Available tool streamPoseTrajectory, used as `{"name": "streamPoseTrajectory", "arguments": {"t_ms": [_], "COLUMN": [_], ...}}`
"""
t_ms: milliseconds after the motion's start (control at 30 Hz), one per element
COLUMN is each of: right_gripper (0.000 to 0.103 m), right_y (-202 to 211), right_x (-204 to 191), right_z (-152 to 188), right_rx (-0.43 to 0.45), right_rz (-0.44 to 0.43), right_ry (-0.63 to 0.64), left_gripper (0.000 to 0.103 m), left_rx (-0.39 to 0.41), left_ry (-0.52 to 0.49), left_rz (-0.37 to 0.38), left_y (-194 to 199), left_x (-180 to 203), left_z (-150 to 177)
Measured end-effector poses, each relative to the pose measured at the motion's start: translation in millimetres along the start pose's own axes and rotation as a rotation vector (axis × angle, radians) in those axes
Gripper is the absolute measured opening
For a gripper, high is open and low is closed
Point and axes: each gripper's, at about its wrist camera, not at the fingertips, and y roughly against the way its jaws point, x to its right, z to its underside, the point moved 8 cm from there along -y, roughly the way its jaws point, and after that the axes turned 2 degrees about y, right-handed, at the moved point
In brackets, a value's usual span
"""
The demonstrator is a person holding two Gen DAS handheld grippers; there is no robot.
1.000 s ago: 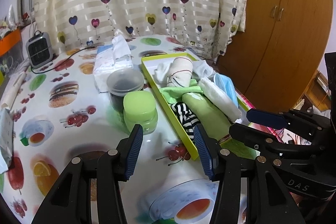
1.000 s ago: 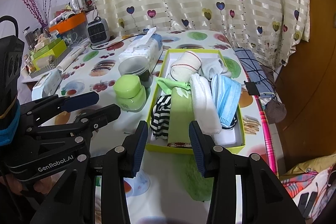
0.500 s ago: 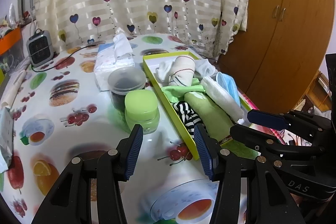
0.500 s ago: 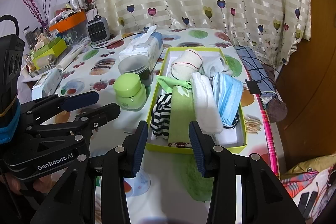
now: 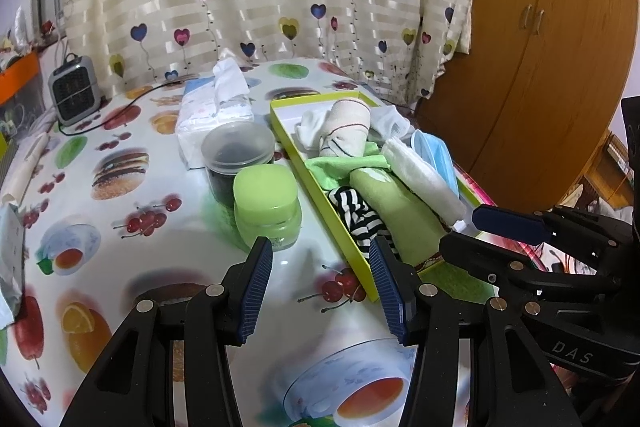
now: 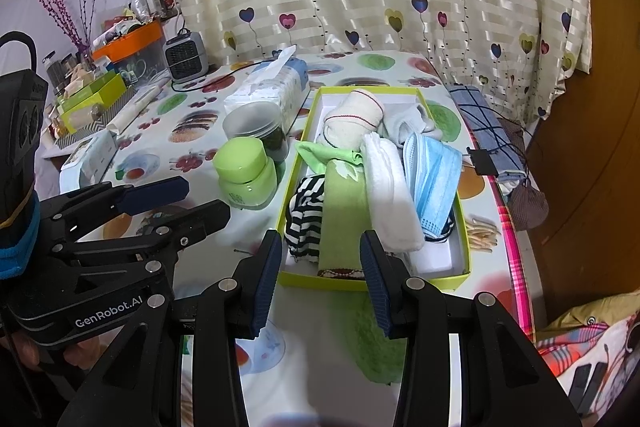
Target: Organize soft objects
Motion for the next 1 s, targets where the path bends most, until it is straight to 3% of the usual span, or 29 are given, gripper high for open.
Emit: {"name": "streamPoseTrajectory", "arguments": {"t_ms": [1000], "right_gripper": [0.042], "right_y": [-0.7], "right_x": [1.5], "right_z": [1.5], "right_rx": [-0.004], "right_rz": [-0.002], "right_ry": [-0.002], "left_gripper": [0.050], "left_rx": [-0.006], "left_ry": [0.002], "left_rz": [0.002], "left_y": [-0.4], "left_x": [0.2], "left_z": [0.7]}}
